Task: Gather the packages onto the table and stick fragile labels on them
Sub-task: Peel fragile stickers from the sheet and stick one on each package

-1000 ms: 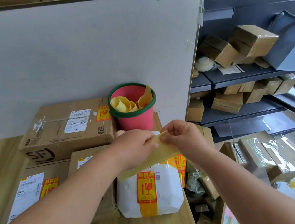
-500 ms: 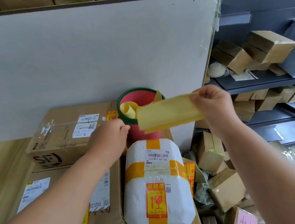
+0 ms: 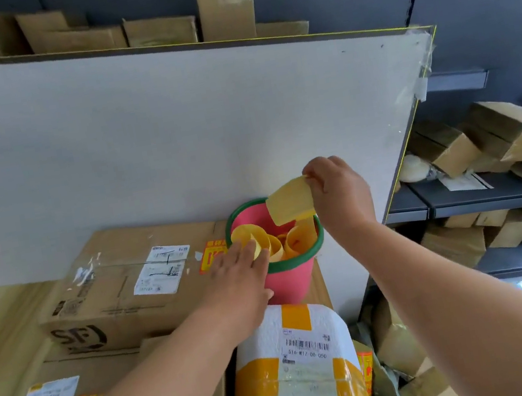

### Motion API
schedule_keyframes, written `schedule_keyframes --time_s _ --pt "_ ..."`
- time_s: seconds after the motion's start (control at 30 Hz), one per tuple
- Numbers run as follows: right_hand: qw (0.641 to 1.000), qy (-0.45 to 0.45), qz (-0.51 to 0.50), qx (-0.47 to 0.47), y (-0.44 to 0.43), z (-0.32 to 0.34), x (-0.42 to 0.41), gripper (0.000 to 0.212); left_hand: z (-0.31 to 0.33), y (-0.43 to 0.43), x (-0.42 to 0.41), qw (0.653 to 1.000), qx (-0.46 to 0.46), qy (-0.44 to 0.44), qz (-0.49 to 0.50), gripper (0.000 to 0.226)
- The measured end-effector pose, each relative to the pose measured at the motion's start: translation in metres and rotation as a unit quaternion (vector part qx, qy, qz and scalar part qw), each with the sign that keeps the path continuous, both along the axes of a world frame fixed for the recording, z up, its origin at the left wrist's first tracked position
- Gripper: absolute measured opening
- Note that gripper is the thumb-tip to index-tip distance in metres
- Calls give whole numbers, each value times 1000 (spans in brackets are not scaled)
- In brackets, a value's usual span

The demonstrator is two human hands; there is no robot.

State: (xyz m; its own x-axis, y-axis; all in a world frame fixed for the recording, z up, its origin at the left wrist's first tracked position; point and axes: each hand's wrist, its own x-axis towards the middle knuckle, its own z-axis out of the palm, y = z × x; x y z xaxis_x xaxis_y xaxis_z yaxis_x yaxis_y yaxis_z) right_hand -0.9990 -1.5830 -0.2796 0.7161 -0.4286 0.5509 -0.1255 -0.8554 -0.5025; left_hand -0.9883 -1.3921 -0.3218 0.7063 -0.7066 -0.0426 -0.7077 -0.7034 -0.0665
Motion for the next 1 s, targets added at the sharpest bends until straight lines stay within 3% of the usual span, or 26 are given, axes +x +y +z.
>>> schedule_keyframes --time_s 0.2,0.37,0.47,0.6,0.87,1.0 --pt "986 144 42 -70 2 -39 32 31 -32 2 15 999 -30 26 -18 66" --pt "930 340 38 -132 4 -57 50 43 -39 5 16 997 -56 36 -25 65" --pt "908 393 37 -139 8 -67 57 50 -40 6 18 997 -61 36 -25 66" --pt "927 370 34 -59 9 -64 49 53 -38 7 17 998 -57 26 -28 66" --pt "978 198 54 45 -9 -62 -27 55 -33 -5 -16 988 -144 26 -41 67" --pt "979 193 -1 63 -27 -91 -87 50 -35 -23 -41 990 -106 56 -75 66"
